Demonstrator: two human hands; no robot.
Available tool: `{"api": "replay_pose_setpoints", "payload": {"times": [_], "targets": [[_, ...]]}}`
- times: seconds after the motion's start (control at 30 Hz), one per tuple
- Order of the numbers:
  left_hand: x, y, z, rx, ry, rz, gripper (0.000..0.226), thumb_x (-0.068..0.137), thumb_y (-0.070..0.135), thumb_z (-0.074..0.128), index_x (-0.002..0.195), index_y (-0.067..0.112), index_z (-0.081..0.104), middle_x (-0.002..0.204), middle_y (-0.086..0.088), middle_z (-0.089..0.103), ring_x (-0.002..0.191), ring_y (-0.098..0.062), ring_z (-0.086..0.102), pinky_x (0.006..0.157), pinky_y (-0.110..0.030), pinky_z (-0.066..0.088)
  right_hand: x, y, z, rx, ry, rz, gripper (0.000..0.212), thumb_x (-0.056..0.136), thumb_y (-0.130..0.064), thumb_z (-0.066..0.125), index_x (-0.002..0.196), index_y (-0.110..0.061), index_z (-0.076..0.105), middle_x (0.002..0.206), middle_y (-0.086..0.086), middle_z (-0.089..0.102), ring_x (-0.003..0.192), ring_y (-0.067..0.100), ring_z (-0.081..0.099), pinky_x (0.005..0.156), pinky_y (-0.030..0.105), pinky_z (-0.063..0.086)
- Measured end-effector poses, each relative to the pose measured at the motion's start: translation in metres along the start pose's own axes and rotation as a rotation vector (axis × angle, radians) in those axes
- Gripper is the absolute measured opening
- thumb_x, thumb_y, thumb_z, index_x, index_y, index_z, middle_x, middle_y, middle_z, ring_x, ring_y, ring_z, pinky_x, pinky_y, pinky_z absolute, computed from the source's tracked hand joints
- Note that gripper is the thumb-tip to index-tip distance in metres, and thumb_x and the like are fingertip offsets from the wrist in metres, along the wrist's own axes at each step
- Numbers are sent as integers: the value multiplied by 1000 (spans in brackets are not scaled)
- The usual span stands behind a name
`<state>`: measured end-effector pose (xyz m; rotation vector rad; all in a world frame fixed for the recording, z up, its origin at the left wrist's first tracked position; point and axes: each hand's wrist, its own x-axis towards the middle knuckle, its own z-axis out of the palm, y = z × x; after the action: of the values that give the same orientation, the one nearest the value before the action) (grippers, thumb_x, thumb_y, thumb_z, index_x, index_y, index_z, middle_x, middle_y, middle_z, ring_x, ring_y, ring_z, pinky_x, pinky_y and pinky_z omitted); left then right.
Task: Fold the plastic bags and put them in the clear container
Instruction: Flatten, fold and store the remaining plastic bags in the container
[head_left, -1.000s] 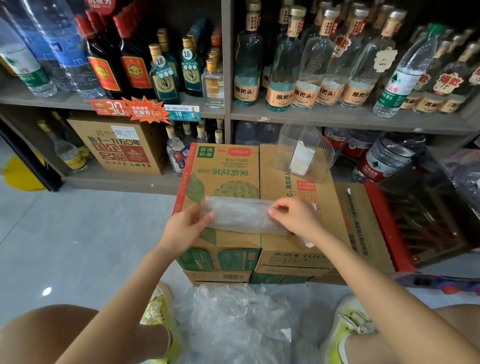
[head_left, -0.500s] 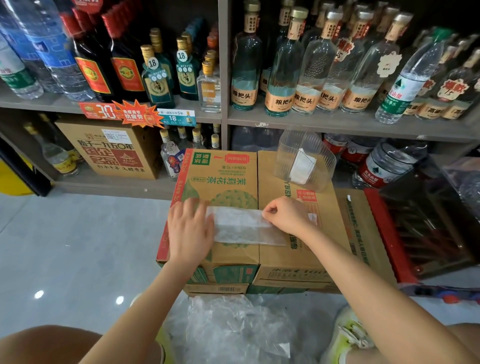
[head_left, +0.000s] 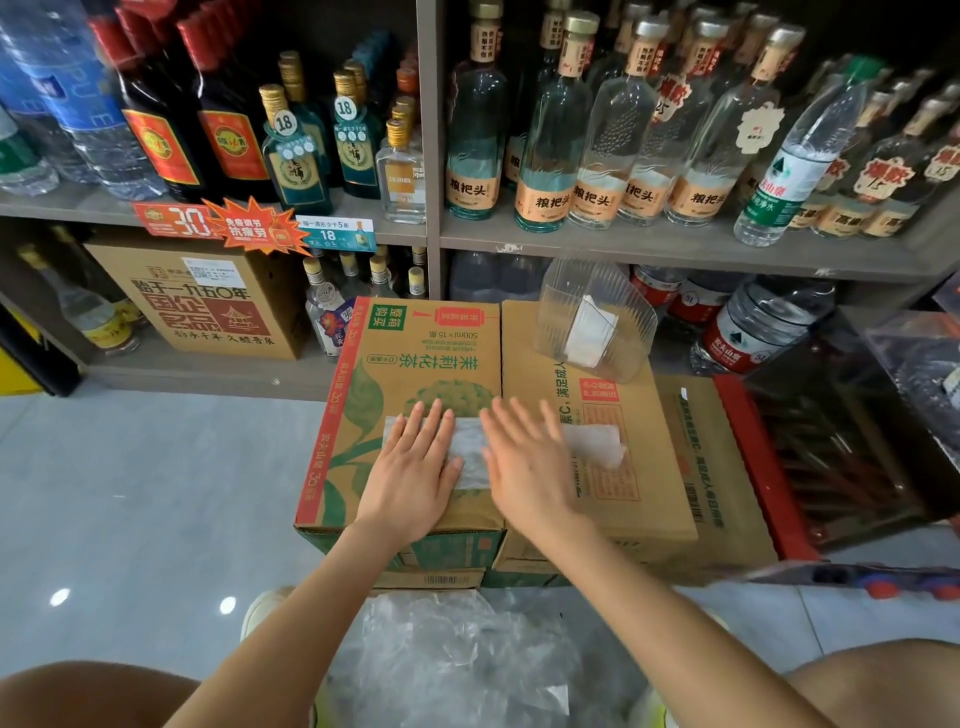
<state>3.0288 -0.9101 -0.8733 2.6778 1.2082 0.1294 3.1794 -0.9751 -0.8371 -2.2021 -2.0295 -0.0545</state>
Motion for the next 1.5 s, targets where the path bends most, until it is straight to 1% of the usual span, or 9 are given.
{"api": "replay_pose_setpoints", "payload": {"times": [0.13, 0.43, 0.57, 0.67, 0.87, 1.03, 1.13, 1.3, 1.5], "targets": [[2, -1, 0, 16, -32, -10, 93, 76, 62, -35, 148, 13, -4, 161, -6, 0, 148, -23, -9, 117, -32, -14, -3, -8, 16, 31, -239, -11, 75, 90, -49, -18, 152, -20, 13, 160, -1, 7, 148, 18, 0, 114, 44, -15], [2, 2, -1, 54, -44, -34, 94, 72, 71, -29, 150, 22, -11, 152, 3, -21, 140, -13, -25, 113, -32, -22, -58, 97, 10, -121, -324, 277, 68, 84, -61, -24, 146, -33, -19, 156, -9, -20, 143, 15, -21, 116, 50, -14], [2, 2, -1, 63, -52, -38, 93, 72, 73, -28, 149, 23, -14, 152, 3, -22, 139, -13, -27, 114, -32, -21, -58, 89, 1, -132, -53, 240, 69, 95, -59, -3, 150, -25, 20, 155, 5, 22, 145, 27, 18, 116, 57, -1], [3, 1, -1, 56, -61, -29, 94, 70, 74, -28, 148, 22, -15, 153, 2, -20, 139, -13, -26, 115, -32, -20, -53, 65, 1, -75, 106, -73, 58, 94, -55, 33, 131, -18, 56, 136, 5, 55, 128, 28, 50, 113, 57, 14], [5, 0, -7, -38, -71, -30, 113, 62, 84, -24, 154, 22, -2, 157, 0, -12, 140, -11, -22, 113, -28, -20, -40, 58, 17, -15, 285, -359, 12, 86, -19, 66, 92, -15, 76, 99, -2, 74, 97, 18, 68, 114, 49, 20], [-3, -7, -23, -567, 70, -96, 85, 72, 74, 36, 139, 24, 49, 155, 9, 16, 145, -7, 6, 113, -25, 6, -40, 59, 16, 120, 315, -272, 7, 78, -15, 76, 84, -18, 76, 91, -5, 75, 85, 11, 70, 108, 48, 28], [-17, -19, -29, -553, 155, -20, 64, 77, 72, 47, 110, 22, 71, 138, 8, 51, 131, -8, 40, 116, -39, 24, -42, 60, 13, 189, 295, -224, 7, 84, -19, 69, 81, -20, 75, 85, -9, 74, 77, 8, 69, 107, 46, 31], [-35, -26, -35, -365, 110, 19, 57, 75, 63, 50, 105, 20, 74, 112, 7, 68, 106, -11, 59, 96, -35, 45, -44, 58, 1, 335, 205, -75, 27, 91, -29, 50, 81, -21, 73, 66, -10, 68, 59, 8, 59, 102, 45, 40], [-19, -21, -45, -441, 141, -171, 24, 93, 32, 61, 105, 15, 73, 101, 7, 69, 90, -7, 56, 73, -18, 41, -22, 60, -13, 438, 17, 115, 21, 97, -28, 52, 106, -24, 71, 95, -8, 72, 67, -6, 38, 80, 23, 25]]}}
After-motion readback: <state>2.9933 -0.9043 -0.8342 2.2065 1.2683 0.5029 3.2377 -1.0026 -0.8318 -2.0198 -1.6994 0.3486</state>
